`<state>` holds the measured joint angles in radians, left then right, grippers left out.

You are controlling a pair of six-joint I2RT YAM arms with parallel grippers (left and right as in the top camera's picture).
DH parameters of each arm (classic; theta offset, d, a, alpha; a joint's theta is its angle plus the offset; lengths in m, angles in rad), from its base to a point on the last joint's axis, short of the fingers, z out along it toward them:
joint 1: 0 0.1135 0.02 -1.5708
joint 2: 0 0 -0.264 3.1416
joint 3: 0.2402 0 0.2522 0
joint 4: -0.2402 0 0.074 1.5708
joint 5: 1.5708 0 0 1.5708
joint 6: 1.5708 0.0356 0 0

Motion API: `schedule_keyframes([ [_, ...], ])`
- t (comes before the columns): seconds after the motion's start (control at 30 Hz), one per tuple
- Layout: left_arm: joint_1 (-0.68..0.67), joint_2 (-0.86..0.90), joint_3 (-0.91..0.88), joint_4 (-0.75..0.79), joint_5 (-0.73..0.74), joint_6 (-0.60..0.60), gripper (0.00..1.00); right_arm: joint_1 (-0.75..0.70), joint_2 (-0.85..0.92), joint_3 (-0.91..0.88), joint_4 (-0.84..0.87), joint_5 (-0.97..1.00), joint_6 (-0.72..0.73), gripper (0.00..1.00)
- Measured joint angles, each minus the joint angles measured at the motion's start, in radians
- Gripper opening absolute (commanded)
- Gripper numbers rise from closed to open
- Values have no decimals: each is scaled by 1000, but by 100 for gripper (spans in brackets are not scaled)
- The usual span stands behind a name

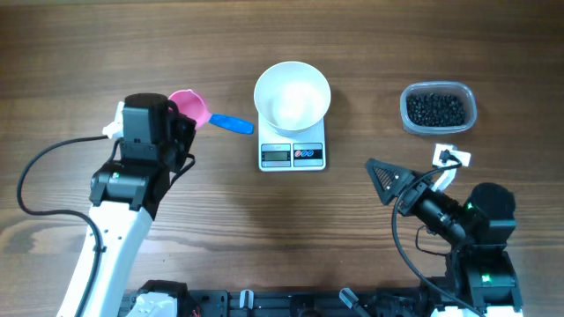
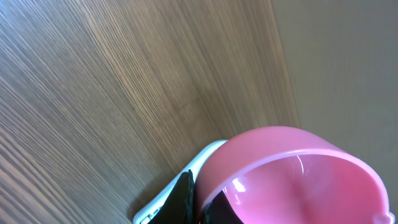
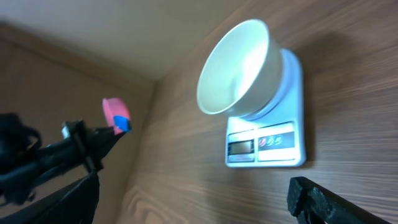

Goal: Scoop item into bowl and weigh 150g on scale

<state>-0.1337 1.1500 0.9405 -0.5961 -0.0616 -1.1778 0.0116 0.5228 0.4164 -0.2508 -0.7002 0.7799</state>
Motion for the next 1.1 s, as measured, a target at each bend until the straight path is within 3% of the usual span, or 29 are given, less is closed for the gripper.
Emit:
schedule_keyframes([
  [0.8,-205,1,0,80,-5,-113,4,2,16,0,228,-120,0,99],
  [1.1,-268,34,0,130,-7,-134,4,138,114,1,390,-142,0,93],
])
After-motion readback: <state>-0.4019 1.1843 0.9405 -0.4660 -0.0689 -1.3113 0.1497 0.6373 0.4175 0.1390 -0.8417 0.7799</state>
